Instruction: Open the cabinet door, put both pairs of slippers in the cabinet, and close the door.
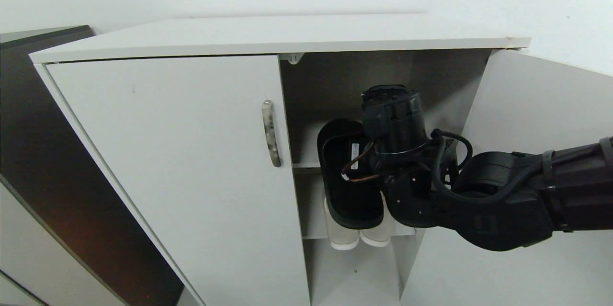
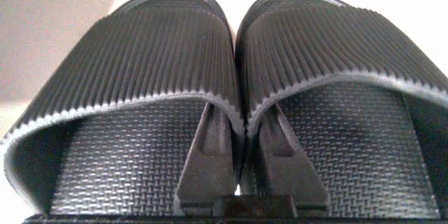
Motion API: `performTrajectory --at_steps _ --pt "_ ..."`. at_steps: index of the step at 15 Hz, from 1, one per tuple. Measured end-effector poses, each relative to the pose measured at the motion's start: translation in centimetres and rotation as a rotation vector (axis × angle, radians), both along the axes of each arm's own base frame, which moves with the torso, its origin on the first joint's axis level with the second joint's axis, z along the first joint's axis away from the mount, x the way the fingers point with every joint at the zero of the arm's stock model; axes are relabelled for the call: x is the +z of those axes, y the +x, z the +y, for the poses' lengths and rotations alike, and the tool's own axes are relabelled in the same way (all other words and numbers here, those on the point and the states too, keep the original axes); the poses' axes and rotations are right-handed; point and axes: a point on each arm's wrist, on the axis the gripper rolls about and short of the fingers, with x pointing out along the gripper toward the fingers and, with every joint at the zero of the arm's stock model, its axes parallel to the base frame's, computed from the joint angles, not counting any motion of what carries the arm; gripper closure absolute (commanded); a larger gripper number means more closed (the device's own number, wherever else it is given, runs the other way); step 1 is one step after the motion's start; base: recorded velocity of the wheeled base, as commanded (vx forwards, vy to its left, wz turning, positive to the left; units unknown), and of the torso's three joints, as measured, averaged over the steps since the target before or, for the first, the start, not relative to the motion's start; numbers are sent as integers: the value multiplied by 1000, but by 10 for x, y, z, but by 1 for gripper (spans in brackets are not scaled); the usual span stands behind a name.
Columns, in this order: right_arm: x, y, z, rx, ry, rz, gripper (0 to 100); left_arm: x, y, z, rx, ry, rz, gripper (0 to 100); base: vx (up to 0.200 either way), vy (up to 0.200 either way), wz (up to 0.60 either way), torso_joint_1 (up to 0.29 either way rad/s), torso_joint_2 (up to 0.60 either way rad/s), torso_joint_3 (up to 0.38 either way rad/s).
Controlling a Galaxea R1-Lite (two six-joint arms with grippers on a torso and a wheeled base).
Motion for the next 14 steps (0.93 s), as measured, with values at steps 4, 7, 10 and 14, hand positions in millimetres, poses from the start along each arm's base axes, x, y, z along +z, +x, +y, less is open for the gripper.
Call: performTrajectory --at_steps 4,7,10,14 --pt "4 9 -2 -8 -1 2 100 0 0 0 0 -1 0 100 0 0 0 0 0 0" --pt "8 18 1 -22 3 -2 100 0 0 0 0 -1 0 100 0 0 0 0 0 0" --pt "14 35 4 -36 -5 10 100 0 0 0 0 -2 0 100 0 0 0 0 0 0" --pt "19 61 9 -57 1 11 100 0 0 0 1 -3 0 100 0 0 0 0 0 0"
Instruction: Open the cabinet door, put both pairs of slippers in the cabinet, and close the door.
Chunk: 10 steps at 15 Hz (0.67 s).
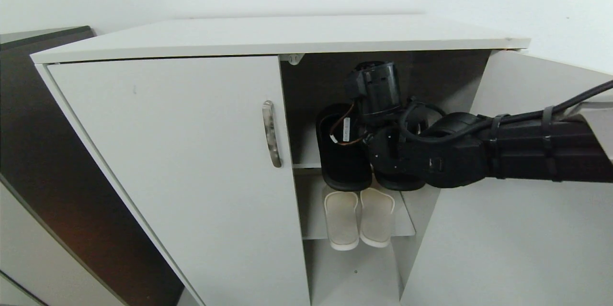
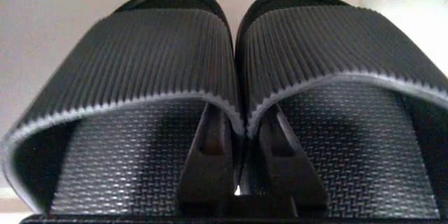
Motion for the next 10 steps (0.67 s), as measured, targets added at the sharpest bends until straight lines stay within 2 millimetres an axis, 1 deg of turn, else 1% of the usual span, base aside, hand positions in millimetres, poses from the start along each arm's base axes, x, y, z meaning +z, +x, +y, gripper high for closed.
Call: performTrajectory --at_steps 2,5,10 --pt "-1 13 1 -6 3 2 100 0 0 0 0 0 0 100 0 0 0 0 0 0" --pt "-5 26 4 -12 -1 12 100 0 0 0 0 0 0 100 0 0 0 0 0 0" --pt "-12 39 11 -16 0 13 100 0 0 0 0 0 0 100 0 0 0 0 0 0"
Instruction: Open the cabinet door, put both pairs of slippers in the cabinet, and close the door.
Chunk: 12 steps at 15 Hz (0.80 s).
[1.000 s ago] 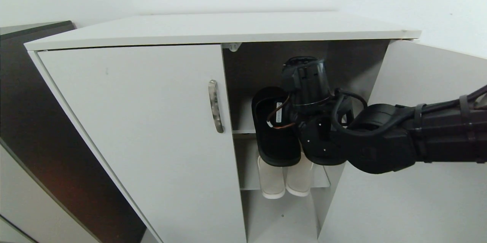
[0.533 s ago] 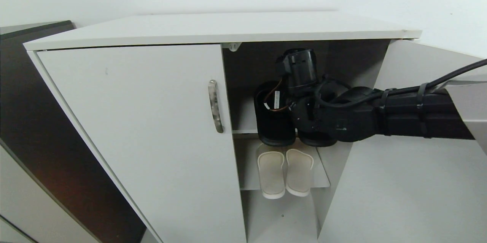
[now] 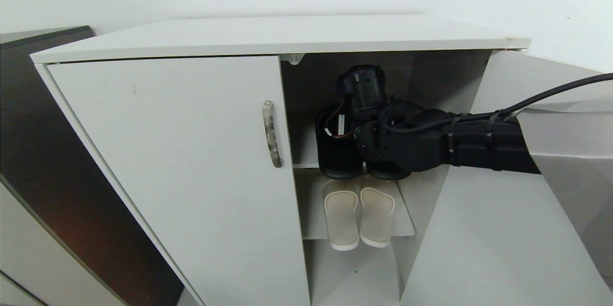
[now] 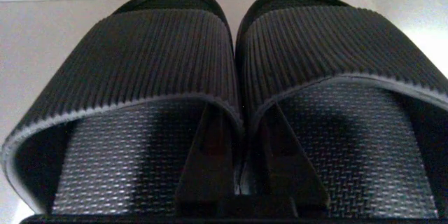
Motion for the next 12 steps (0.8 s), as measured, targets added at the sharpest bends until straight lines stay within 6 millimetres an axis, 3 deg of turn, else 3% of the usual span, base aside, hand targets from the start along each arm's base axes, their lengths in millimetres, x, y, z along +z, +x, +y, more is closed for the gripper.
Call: performTrajectory --at_steps 3,4,9,12 --pt "-6 5 2 -5 -3 5 100 0 0 0 0 0 0 100 0 0 0 0 0 0" --pt "-7 6 3 -4 -5 7 0 0 0 0 0 0 0 100 0 0 0 0 0 0" --pt "-12 6 5 -7 -12 15 0 0 0 0 0 0 0 100 0 0 0 0 0 0" --pt "-11 -7 4 -5 -26 27 0 0 0 0 0 0 0 100 0 0 0 0 0 0"
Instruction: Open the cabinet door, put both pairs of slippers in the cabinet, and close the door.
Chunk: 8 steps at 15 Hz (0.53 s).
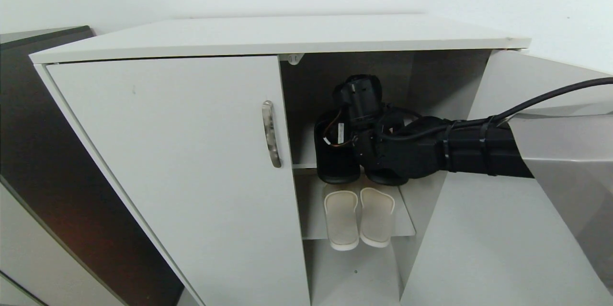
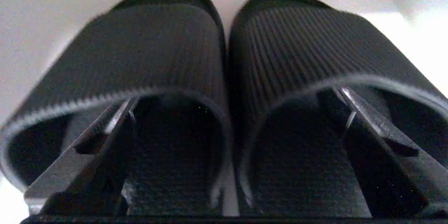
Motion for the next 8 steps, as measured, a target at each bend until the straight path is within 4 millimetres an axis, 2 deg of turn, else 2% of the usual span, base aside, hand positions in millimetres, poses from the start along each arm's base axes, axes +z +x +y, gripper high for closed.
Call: performTrajectory --at_steps 3,7,8 --pt "7 -24 0 -29 -11 -22 0 0 0 0 0 0 0 100 0 0 0 0 0 0" --pt "5 -70 -1 39 -27 1 0 0 0 0 0 0 0 100 0 0 0 0 0 0" --pt "3 -82 -3 59 -28 5 100 0 0 0 0 0 0 100 0 0 0 0 0 0"
